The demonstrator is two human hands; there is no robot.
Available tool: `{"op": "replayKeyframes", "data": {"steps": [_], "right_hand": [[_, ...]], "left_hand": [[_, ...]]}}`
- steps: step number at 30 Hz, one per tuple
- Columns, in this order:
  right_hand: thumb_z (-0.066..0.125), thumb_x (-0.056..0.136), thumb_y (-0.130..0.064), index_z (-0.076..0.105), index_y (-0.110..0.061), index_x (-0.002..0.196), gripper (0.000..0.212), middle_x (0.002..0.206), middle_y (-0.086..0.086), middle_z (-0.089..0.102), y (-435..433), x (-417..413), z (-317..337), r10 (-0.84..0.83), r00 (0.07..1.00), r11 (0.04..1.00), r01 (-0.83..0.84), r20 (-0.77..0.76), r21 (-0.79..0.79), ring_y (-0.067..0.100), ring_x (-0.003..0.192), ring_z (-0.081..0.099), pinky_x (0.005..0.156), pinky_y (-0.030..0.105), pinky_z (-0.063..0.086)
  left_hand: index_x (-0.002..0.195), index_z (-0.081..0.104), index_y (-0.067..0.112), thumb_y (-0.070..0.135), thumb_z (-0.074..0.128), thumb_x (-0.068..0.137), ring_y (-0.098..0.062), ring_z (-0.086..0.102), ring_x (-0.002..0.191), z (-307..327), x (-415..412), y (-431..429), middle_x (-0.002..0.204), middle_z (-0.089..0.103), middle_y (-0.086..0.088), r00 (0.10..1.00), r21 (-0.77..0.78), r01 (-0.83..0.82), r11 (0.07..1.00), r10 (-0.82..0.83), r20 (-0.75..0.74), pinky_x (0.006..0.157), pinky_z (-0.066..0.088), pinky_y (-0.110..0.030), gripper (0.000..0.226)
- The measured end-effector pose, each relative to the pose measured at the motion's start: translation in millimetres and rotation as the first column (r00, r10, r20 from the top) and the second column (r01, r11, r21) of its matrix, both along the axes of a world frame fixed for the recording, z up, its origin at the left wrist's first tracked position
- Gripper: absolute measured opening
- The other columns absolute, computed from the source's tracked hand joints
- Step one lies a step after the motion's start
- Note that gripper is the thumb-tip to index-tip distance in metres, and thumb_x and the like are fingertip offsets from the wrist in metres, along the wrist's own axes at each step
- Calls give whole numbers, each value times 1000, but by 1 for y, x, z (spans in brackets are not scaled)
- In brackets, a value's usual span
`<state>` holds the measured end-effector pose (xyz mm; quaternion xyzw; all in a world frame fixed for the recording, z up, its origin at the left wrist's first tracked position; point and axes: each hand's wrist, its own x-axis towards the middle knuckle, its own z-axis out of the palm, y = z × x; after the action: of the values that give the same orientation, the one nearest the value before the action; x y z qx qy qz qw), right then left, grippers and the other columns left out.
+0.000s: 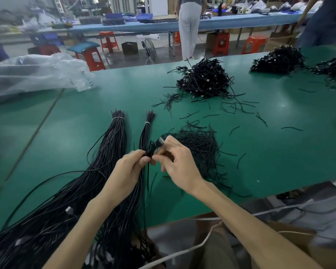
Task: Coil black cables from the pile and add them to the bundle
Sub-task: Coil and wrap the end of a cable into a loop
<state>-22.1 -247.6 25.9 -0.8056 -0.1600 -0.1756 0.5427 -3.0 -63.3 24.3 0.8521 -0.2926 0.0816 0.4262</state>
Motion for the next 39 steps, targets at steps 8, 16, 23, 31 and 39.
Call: {"op": "replayKeyframes", "data": {"steps": [8, 16, 23, 31, 39], "right_hand": [[65, 90, 7, 61, -1, 88, 10, 93, 10, 54, -7, 2, -10, -39, 943, 816, 221, 332, -534, 30, 68, 60, 63, 42, 54], [58, 97, 1, 56, -3, 87, 11, 92, -4, 41, -5, 1, -21, -60, 986, 932, 112, 156, -344, 22, 66, 46, 62, 37, 44], [65, 97, -5, 51, -15, 78, 26, 86, -11, 42, 5, 0, -27, -57, 998, 982, 61, 32, -177, 15, 67, 49, 68, 41, 47], [64, 85, 12, 62, -5, 85, 17, 89, 8, 57, -3, -2, -33, 70, 893, 717, 265, 445, -645, 19, 66, 47, 61, 34, 50], [72, 92, -5, 63, -6, 86, 12, 89, 5, 56, -14, -6, -39, 51, 940, 731, 195, 337, -654, 21, 62, 52, 59, 32, 48]], "left_hand": [[106, 58, 6, 21, 46, 110, -24, 54, 45, 20, 2, -22, 56, 62, -5, 843, -234, -116, 965, -29, -537, 51, 47, -37, 19], [131, 58, 8, 10, 47, 106, -30, 69, 73, 13, 11, 2, 92, 73, -14, 860, -215, 152, 965, -236, -453, 67, 54, -37, 27], [89, 60, 27, 47, 48, 96, -6, 50, 82, -12, 20, -4, 93, 50, 4, 991, 48, -10, 999, 16, -130, 73, 38, -15, 24], [67, 59, 8, 43, 58, 102, -13, 39, 38, -7, 28, -14, 50, 50, 1, 687, 96, -146, 985, 171, -706, 41, 34, -21, 50], [81, 67, 2, 48, 51, 105, -17, 60, 46, -7, 29, -15, 58, 67, -5, 671, 125, 21, 992, 79, -738, 48, 50, -24, 54]]}}
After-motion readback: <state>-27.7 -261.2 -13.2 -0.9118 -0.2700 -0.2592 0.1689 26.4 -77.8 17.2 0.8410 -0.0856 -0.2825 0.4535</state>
